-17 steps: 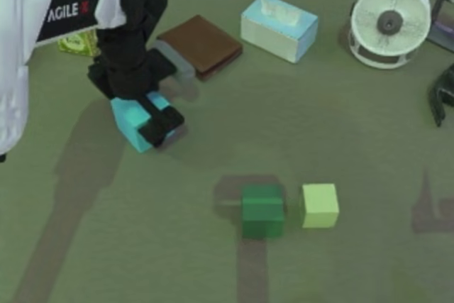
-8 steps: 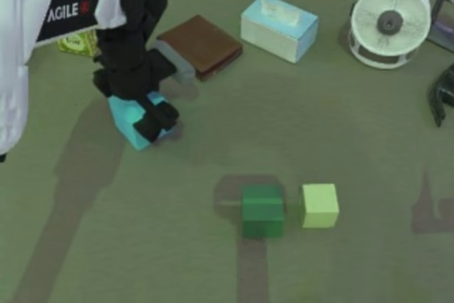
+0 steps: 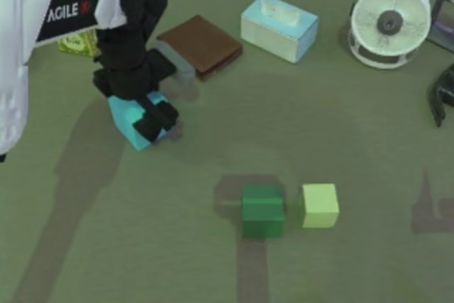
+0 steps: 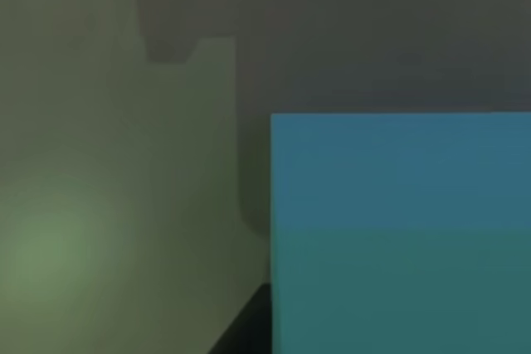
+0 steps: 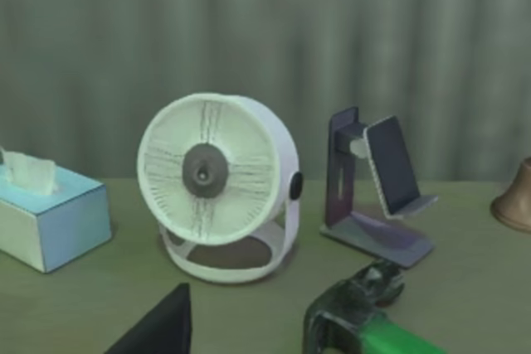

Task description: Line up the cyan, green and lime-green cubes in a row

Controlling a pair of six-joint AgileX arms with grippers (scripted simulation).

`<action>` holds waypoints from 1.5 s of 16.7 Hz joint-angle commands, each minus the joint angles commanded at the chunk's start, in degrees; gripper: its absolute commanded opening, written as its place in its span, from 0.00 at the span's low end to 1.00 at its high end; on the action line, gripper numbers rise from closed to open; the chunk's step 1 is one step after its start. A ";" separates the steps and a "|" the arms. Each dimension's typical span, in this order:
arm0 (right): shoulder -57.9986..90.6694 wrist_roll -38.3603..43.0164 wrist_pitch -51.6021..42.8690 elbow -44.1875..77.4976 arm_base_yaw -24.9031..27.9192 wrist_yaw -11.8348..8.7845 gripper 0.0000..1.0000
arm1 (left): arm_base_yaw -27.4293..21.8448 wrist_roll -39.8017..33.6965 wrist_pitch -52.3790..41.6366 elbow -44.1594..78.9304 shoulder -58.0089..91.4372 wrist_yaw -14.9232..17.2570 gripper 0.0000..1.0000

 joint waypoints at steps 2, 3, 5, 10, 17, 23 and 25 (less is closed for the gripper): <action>0.00 0.00 0.00 0.00 0.00 0.00 1.00 | 0.00 0.00 0.00 0.00 0.00 0.00 0.00; 0.00 0.00 0.00 0.00 0.00 0.00 1.00 | 0.00 0.00 0.00 0.00 0.00 0.00 0.00; 0.00 0.00 0.00 0.00 0.00 0.00 1.00 | 0.00 0.00 0.00 0.00 0.00 0.00 0.00; 0.00 0.00 0.00 0.00 0.00 0.00 1.00 | 0.25 -0.15 -2.54 2.03 -1.05 0.11 0.00; 0.00 0.00 0.00 0.00 0.00 0.00 1.00 | 1.01 -0.14 -13.57 9.80 -4.09 0.16 0.00; 0.00 0.00 0.00 0.00 0.00 0.00 1.00 | -0.27 1.36 -12.65 7.51 -5.85 0.09 0.00; 0.00 0.00 0.00 0.00 0.00 0.00 1.00 | -2.04 4.01 -11.36 3.17 -9.30 0.06 0.00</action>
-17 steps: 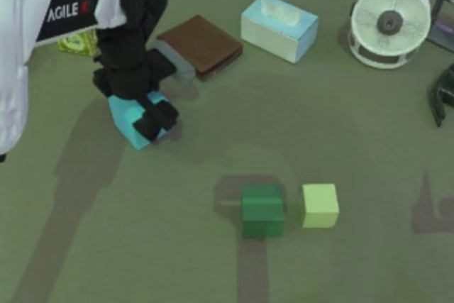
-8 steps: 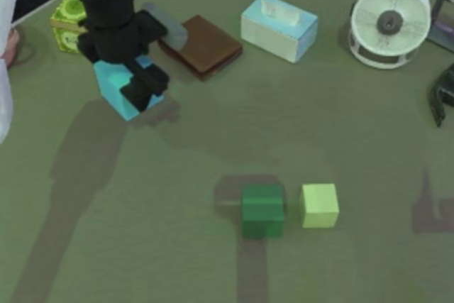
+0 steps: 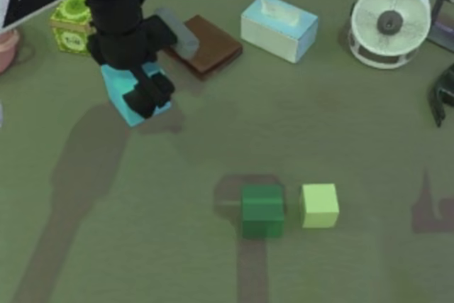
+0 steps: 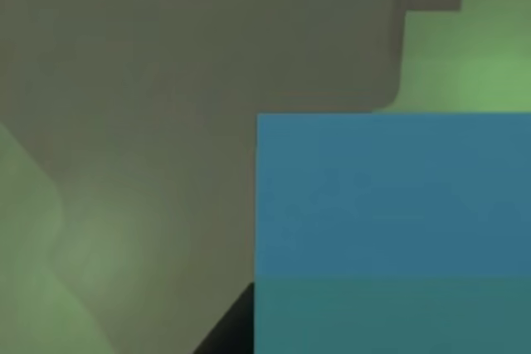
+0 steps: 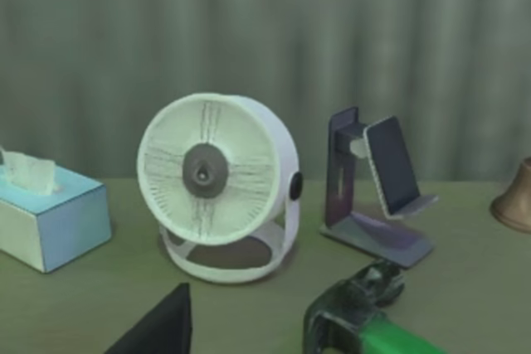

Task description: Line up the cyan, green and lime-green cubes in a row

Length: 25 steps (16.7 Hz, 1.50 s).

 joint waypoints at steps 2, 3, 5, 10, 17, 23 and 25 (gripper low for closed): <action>0.00 0.00 0.00 0.00 0.00 0.00 1.00 | -2.42 3.60 1.52 -6.08 -4.35 0.01 0.00; 0.00 0.00 0.00 0.00 0.00 0.00 1.00 | -3.80 5.64 2.32 -9.71 -6.70 0.03 0.00; 0.00 0.00 0.00 0.00 0.00 0.00 1.00 | -6.68 9.89 3.99 -17.54 -11.61 0.07 0.00; 0.00 0.00 0.00 0.00 0.00 0.00 1.00 | -12.56 18.55 7.54 -30.86 -21.62 0.14 0.00; 0.00 0.00 0.00 0.00 0.00 0.00 1.00 | -12.96 19.50 8.81 -32.60 -22.21 0.06 0.00; 0.00 0.00 0.00 0.00 0.00 0.00 1.00 | -13.40 19.33 20.94 -39.48 -17.74 0.14 0.00; 0.00 0.00 0.00 0.00 0.00 0.00 1.00 | -13.57 19.40 22.70 -40.75 -16.80 0.17 0.00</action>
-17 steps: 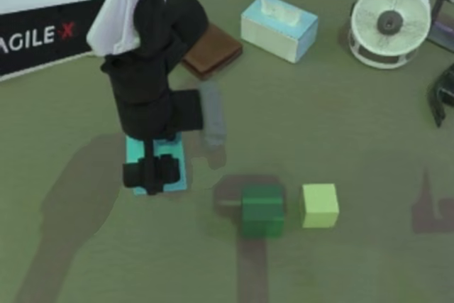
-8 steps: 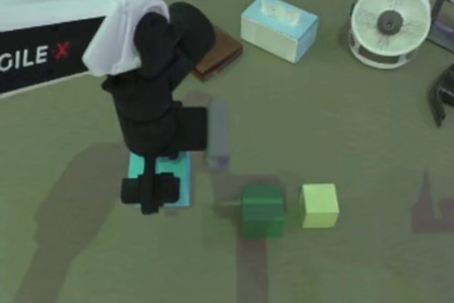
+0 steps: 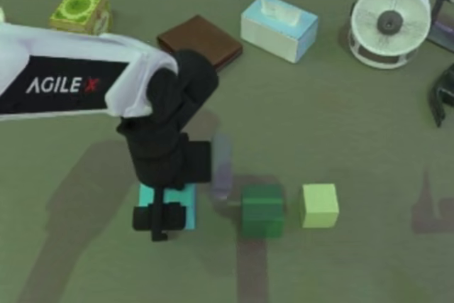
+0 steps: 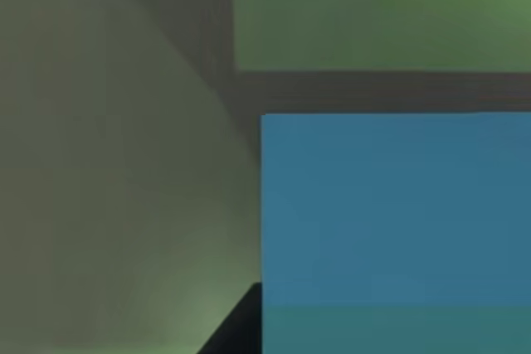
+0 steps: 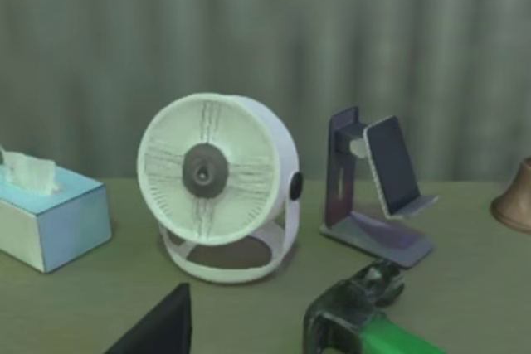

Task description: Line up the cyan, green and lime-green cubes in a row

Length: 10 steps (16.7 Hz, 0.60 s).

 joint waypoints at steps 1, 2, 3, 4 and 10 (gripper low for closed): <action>0.00 0.00 0.00 0.00 0.00 0.00 1.00 | -0.01 0.00 0.06 -0.05 0.04 0.00 0.00; 0.00 0.00 0.00 0.00 0.00 0.00 1.00 | -0.01 0.00 0.06 -0.05 0.04 0.00 0.00; 0.00 0.00 0.00 0.00 0.00 0.00 1.00 | -0.01 0.00 0.06 -0.05 0.04 0.00 0.00; 0.00 0.00 0.00 0.00 0.00 0.00 1.00 | -0.01 0.00 0.06 -0.05 0.04 0.00 0.08; 0.00 0.00 0.00 0.00 0.00 0.00 1.00 | -0.01 0.00 0.06 -0.05 0.04 0.00 0.53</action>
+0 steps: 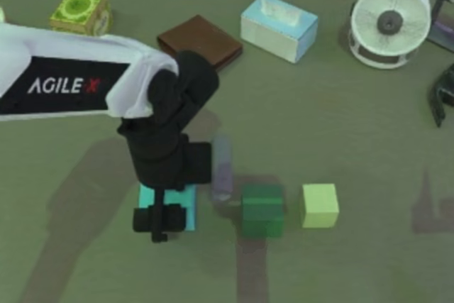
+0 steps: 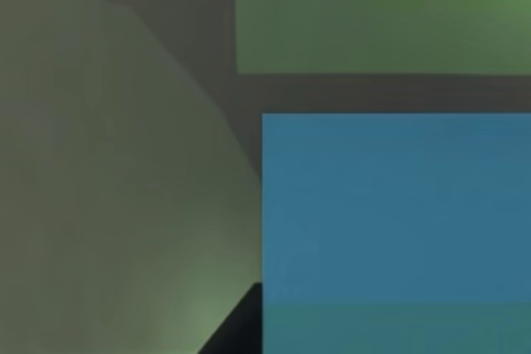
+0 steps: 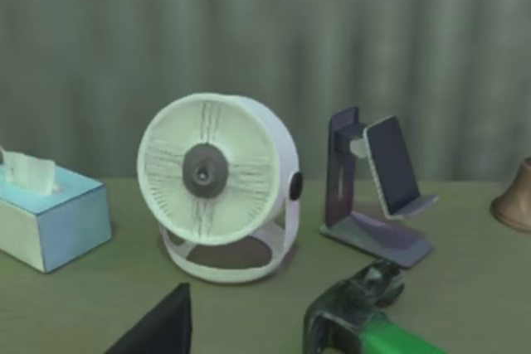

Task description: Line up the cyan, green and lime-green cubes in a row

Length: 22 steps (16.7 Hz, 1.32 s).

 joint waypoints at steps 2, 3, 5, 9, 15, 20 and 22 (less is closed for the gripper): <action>0.00 0.00 0.00 0.00 0.00 0.00 1.00 | 0.00 0.00 0.00 0.00 0.00 0.00 0.68; 0.00 0.00 0.00 0.00 0.00 0.00 1.00 | 0.00 0.00 0.00 0.00 0.00 0.00 0.75; 0.00 0.00 0.00 0.00 0.00 0.00 1.00 | 0.00 0.00 0.00 0.00 0.00 0.00 0.90; 0.00 0.00 0.00 0.00 0.00 0.00 1.00 | 0.00 0.00 0.00 0.00 0.00 0.00 1.00; 0.00 0.00 0.00 0.00 0.00 0.00 1.00 | 0.10 0.00 -0.01 0.01 -0.05 0.00 1.00; 0.00 0.00 0.00 0.00 0.00 0.00 1.00 | 0.73 -0.09 -7.00 4.44 -2.40 -0.10 1.00; 0.00 0.00 0.00 0.00 0.00 0.00 1.00 | 1.00 -0.03 -11.94 7.19 -4.09 -0.06 1.00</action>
